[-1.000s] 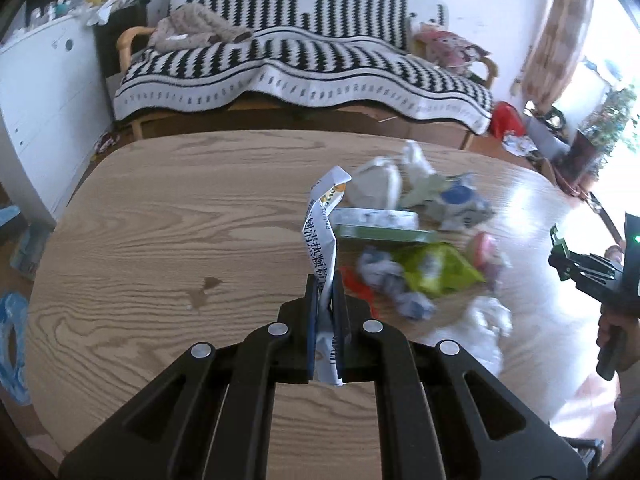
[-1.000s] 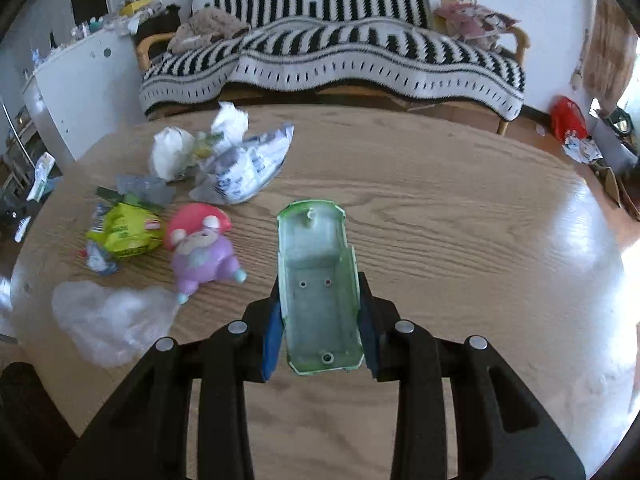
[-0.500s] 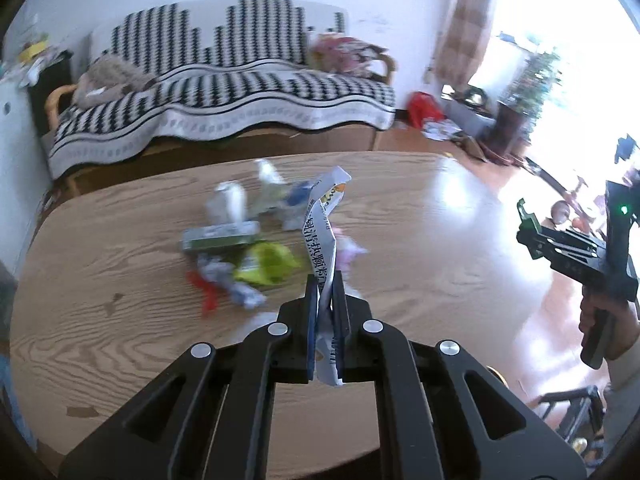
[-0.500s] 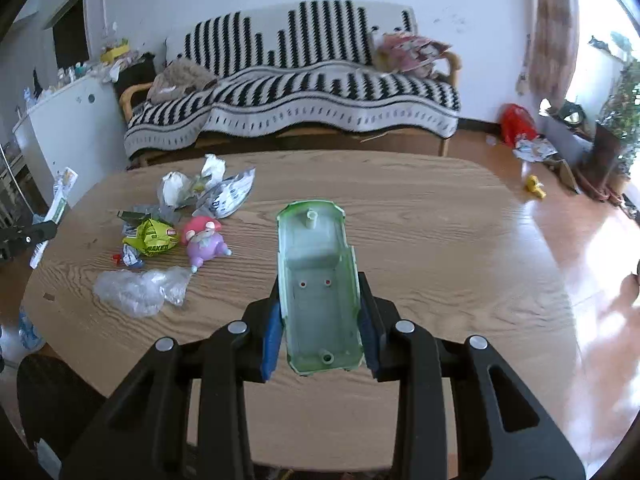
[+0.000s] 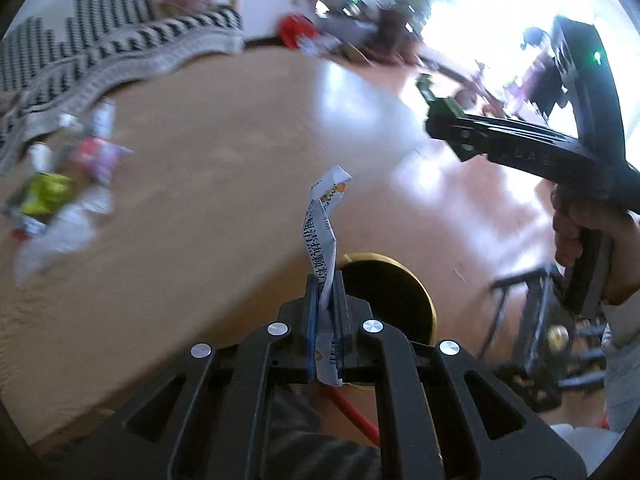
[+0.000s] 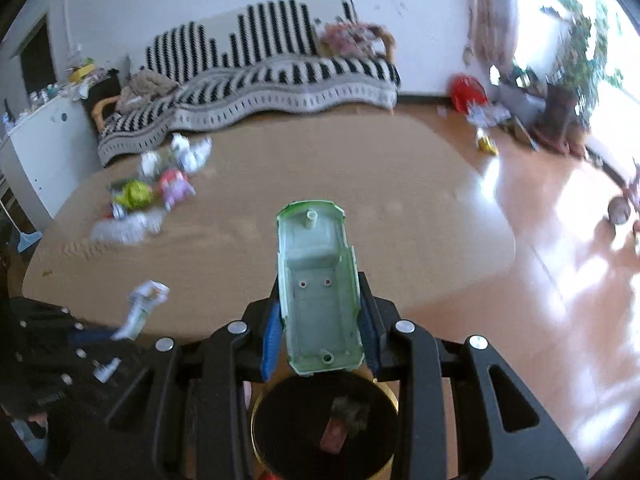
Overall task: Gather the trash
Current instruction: 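Carry both items to the black bin and open both grippers over it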
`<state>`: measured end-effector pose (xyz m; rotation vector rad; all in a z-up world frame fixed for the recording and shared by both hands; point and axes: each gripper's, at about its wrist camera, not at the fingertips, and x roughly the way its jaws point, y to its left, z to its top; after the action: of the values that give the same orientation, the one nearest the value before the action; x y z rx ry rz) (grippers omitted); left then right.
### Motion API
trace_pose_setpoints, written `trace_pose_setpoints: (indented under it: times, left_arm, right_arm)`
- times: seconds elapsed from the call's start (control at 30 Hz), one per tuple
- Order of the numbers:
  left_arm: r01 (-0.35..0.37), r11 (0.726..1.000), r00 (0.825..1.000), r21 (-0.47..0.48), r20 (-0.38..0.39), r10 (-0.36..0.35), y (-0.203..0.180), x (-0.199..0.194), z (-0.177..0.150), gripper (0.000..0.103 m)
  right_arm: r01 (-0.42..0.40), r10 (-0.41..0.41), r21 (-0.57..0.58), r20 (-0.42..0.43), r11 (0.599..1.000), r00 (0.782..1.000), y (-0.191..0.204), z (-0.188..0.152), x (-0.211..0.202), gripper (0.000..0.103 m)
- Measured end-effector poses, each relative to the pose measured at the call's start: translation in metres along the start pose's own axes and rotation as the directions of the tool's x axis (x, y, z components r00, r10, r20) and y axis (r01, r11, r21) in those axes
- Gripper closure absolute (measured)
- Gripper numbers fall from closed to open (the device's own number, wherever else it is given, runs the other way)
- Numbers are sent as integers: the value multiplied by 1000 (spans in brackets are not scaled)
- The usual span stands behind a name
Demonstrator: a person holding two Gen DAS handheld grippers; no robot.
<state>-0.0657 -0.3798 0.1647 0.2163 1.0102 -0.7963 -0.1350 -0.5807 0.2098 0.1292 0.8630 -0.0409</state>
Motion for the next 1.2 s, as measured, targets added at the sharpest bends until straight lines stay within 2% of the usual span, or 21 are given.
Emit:
trace_pose_setpoints:
  times: [0.13, 0.3, 0.6, 0.97, 1.0, 1.03, 1.07, 1.1, 1.13, 1.2]
  left_arm:
    - [40, 999, 998, 26, -57, -38, -14, 20, -7, 97]
    - [49, 999, 996, 16, -80, -48, -16, 26, -11, 97]
    - [78, 997, 991, 26, -109, -75, -26, 39, -12, 97]
    - [116, 990, 987, 81, -118, -106, -40, 40, -19, 96]
    - [114, 989, 990, 95, -97, -105, -44, 38, -19, 92]
    - [116, 988, 991, 103, -85, -107, -46, 38, -20, 64]
    - [110, 988, 992, 112, -73, -103, -49, 37, -19, 4]
    - [105, 987, 994, 123, -54, -99, -50, 35, -20, 9]
    - [99, 985, 995, 140, -37, -94, -51, 33, -20, 6]
    - [72, 983, 996, 170, -58, -63, -47, 33, -17, 6]
  right_arm:
    - [-3, 8, 69, -66, 998, 998, -9, -39, 9, 70]
    - [-6, 15, 136, -62, 991, 998, -15, -63, 1, 70]
    - [-9, 24, 154, -95, 988, 995, -27, -75, 7, 70]
    - [-22, 46, 179, -129, 984, 991, -36, -80, 12, 69]
    - [-23, 50, 192, -137, 981, 989, -37, -80, 14, 63]
    - [-11, 42, 208, -146, 978, 988, -39, -80, 14, 37]
    - [24, 14, 239, -154, 971, 988, -44, -80, 14, 21]
    - [41, -2, 268, -147, 963, 989, -49, -80, 12, 6]
    - [38, -2, 301, -119, 953, 993, -55, -78, 7, 6]
    - [70, -47, 326, -78, 943, 996, -61, -75, 0, 6]
